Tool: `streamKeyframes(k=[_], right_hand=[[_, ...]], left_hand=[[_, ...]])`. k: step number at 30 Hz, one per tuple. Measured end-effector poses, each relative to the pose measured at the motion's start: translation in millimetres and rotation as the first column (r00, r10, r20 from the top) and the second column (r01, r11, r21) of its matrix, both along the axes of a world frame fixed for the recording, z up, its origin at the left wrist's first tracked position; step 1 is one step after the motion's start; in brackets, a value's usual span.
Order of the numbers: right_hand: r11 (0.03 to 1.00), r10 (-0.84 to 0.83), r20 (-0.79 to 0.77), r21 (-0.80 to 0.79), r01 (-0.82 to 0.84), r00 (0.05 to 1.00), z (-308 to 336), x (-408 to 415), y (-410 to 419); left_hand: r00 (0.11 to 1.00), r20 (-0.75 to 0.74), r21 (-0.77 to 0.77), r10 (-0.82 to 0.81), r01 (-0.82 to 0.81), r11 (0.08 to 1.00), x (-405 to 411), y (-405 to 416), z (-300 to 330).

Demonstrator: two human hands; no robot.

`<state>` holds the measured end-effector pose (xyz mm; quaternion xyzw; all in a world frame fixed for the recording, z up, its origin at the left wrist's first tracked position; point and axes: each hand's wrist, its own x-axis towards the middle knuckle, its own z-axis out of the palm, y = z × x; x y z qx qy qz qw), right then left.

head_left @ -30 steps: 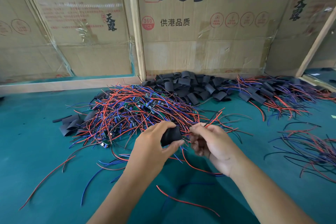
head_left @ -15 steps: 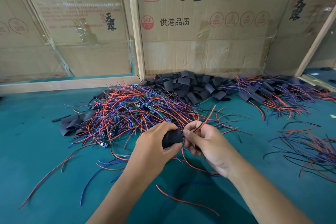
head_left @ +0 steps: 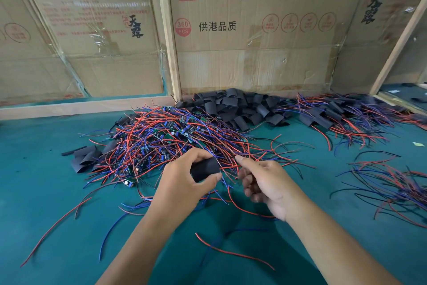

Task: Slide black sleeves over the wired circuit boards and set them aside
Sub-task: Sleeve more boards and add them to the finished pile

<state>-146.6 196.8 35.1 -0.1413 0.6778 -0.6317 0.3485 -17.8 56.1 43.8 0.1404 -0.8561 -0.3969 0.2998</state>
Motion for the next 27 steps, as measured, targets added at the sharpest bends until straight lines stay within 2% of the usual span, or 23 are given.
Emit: streamKeyframes(k=[3, 5, 12, 18, 21, 23, 25, 27], right_hand=[[0.99, 0.116, 0.16, -0.104, -0.1, 0.98, 2, -1, -1], [0.972, 0.163, 0.183, -0.197, -0.127, 0.969, 3, 0, -1], [0.956, 0.114, 0.105, -0.284, -0.08, 0.988, 3, 5, -3], [0.955, 0.121, 0.07, -0.282, -0.097, 0.99, 4, 9, -3], [0.96, 0.109, 0.032, -0.264, -0.097, 0.994, 5, 7, -1], [0.967, 0.09, -0.041, -0.237, -0.097, 0.995, 5, 3, 2], [0.969, 0.082, -0.106, -0.223, -0.104, 0.991, 7, -1, 5], [0.967, 0.079, -0.132, -0.23, -0.108, 0.988, 8, -4, 7]], left_hand=[[1.0, -0.019, 0.019, -0.003, 0.003, 1.0, 0, 0, 0], [1.0, -0.019, 0.007, -0.025, 0.025, 1.0, 0, 2, -1], [0.998, -0.012, -0.044, -0.054, 0.053, 0.998, -1, 4, -1], [0.998, 0.009, -0.079, -0.055, 0.055, 0.995, -2, 5, -4], [0.99, 0.072, 0.028, -0.121, 0.119, 0.993, -1, 2, -4], [0.982, 0.118, 0.174, -0.146, 0.124, 0.977, -3, 1, -2], [0.976, 0.133, 0.35, -0.171, 0.116, 0.929, -3, 2, -1], [0.964, 0.138, 0.46, -0.227, 0.141, 0.877, -2, 3, -1]])
